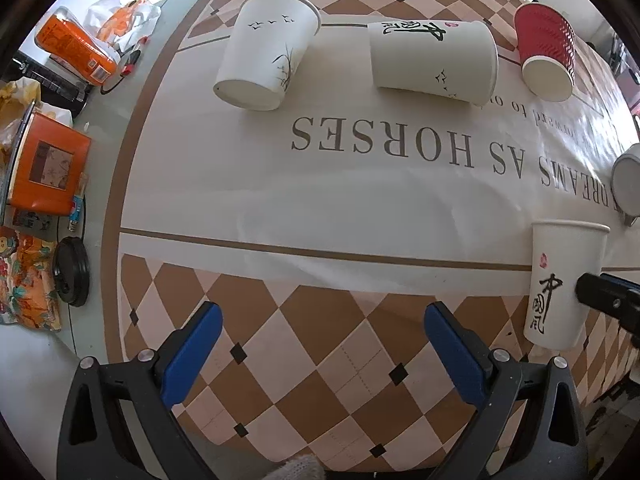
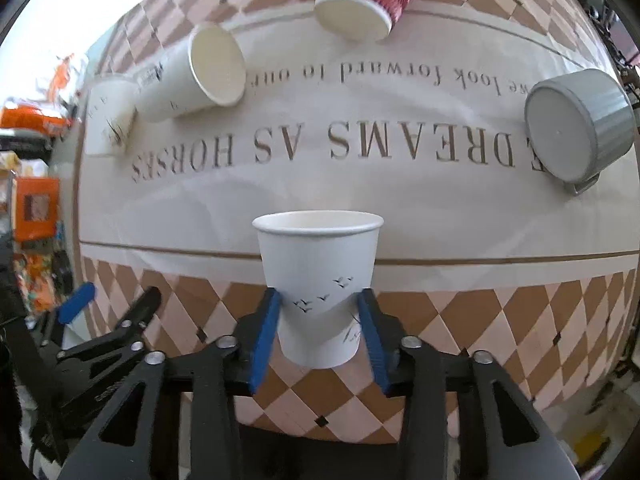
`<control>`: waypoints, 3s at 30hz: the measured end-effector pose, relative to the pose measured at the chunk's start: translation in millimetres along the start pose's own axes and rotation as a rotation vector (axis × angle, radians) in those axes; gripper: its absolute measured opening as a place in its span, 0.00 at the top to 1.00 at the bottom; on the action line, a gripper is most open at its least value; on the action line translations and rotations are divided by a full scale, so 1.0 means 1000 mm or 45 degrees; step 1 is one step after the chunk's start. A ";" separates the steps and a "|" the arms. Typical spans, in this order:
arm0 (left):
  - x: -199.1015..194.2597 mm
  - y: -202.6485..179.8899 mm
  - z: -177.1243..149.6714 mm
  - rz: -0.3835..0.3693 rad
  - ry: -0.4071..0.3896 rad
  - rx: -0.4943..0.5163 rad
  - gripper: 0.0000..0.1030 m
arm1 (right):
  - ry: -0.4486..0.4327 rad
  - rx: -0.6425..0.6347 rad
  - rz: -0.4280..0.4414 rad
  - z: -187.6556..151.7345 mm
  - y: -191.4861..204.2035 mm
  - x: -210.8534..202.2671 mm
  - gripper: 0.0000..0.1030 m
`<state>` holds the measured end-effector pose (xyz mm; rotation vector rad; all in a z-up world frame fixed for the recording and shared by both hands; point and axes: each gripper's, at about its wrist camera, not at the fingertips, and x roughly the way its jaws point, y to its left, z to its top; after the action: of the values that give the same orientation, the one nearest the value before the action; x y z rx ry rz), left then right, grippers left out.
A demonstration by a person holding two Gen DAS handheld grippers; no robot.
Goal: Flip cup upright
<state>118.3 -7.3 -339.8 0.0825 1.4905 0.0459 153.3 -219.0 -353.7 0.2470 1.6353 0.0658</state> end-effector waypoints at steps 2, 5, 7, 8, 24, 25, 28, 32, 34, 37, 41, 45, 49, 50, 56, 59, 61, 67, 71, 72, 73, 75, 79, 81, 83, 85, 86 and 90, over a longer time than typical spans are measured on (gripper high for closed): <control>0.002 -0.001 0.002 -0.005 0.002 0.004 0.00 | -0.044 0.000 -0.002 0.000 -0.002 -0.004 0.68; 0.004 -0.004 0.005 -0.002 0.001 0.022 0.00 | -0.030 -0.008 0.017 0.004 -0.002 -0.003 0.64; 0.006 -0.005 0.007 0.001 0.002 0.035 0.00 | -0.013 -0.031 0.015 0.008 0.002 0.002 0.54; 0.006 -0.005 0.008 0.002 0.002 0.038 0.00 | 0.001 -0.038 0.002 0.009 0.007 0.009 0.46; 0.022 0.017 0.021 -0.046 0.013 -0.030 0.00 | -0.609 0.037 -0.076 0.006 0.012 -0.014 0.43; 0.025 0.017 0.023 -0.047 0.015 -0.029 0.00 | -0.702 0.028 -0.108 0.002 0.014 -0.014 0.43; 0.032 0.016 0.025 -0.033 0.010 -0.008 0.00 | -0.880 -0.003 -0.168 -0.005 0.019 -0.008 0.43; 0.038 0.011 0.026 -0.018 0.005 0.027 0.00 | -0.972 -0.026 -0.209 -0.017 0.026 0.004 0.43; 0.038 0.008 0.025 -0.015 0.001 0.040 0.00 | -0.994 -0.022 -0.205 -0.026 0.025 0.011 0.43; 0.035 -0.001 0.020 0.001 -0.014 0.055 0.00 | -1.025 -0.031 -0.215 -0.039 0.028 0.017 0.43; 0.033 -0.002 0.012 0.010 -0.018 0.067 0.00 | -1.028 -0.043 -0.232 -0.058 0.028 0.022 0.42; 0.028 -0.003 0.002 0.007 -0.028 0.071 0.00 | -0.968 -0.012 -0.240 -0.066 0.024 0.027 0.42; 0.012 -0.001 -0.006 -0.013 -0.072 0.077 0.00 | -0.899 0.030 -0.233 -0.069 0.017 0.020 0.35; 0.005 -0.001 -0.008 -0.018 -0.090 0.080 0.00 | -0.888 0.037 -0.240 -0.072 0.015 0.017 0.26; -0.048 -0.009 -0.026 -0.072 -0.205 0.113 0.00 | -0.810 0.097 -0.293 -0.096 0.004 -0.033 0.05; -0.084 -0.016 -0.031 -0.084 -0.272 0.131 0.00 | -0.761 0.108 -0.338 -0.104 0.001 -0.067 0.01; -0.110 -0.021 -0.032 -0.093 -0.323 0.136 0.00 | -0.735 0.108 -0.349 -0.110 -0.001 -0.093 0.01; -0.192 -0.025 -0.029 -0.166 -0.438 0.119 0.00 | -0.679 0.056 -0.358 -0.125 0.001 -0.167 0.01; -0.233 -0.027 -0.029 -0.167 -0.472 0.101 0.00 | -0.688 0.048 -0.353 -0.134 0.000 -0.211 0.01; -0.241 -0.028 -0.030 -0.162 -0.475 0.095 0.00 | -0.691 0.054 -0.346 -0.137 -0.001 -0.221 0.01; -0.252 -0.028 -0.032 -0.162 -0.483 0.092 0.00 | -0.695 0.061 -0.343 -0.139 -0.002 -0.230 0.01; -0.266 -0.028 -0.035 -0.141 -0.498 0.085 0.00 | -0.708 0.062 -0.341 -0.144 -0.002 -0.250 0.01; -0.291 -0.027 -0.044 -0.109 -0.524 0.077 0.00 | -0.718 0.067 -0.321 -0.154 0.000 -0.278 0.01; -0.299 -0.028 -0.048 -0.103 -0.519 0.079 0.00 | -0.720 0.066 -0.312 -0.157 0.001 -0.289 0.01; -0.305 -0.028 -0.052 -0.106 -0.517 0.077 0.00 | -0.739 0.058 -0.319 -0.164 0.003 -0.300 0.01; -0.309 -0.027 -0.056 -0.106 -0.515 0.076 0.00 | -0.753 0.055 -0.328 -0.169 0.006 -0.308 0.01; -0.310 -0.027 -0.057 -0.103 -0.517 0.071 0.00 | -0.760 0.057 -0.329 -0.170 0.006 -0.310 0.01; -0.315 -0.025 -0.064 -0.106 -0.522 0.061 0.00 | -0.784 0.070 -0.339 -0.178 0.006 -0.321 0.01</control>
<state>29.2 -55.8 -33.4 0.0642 1.0838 -0.0706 -3.4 -258.0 -23.8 0.0750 1.0439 -0.2382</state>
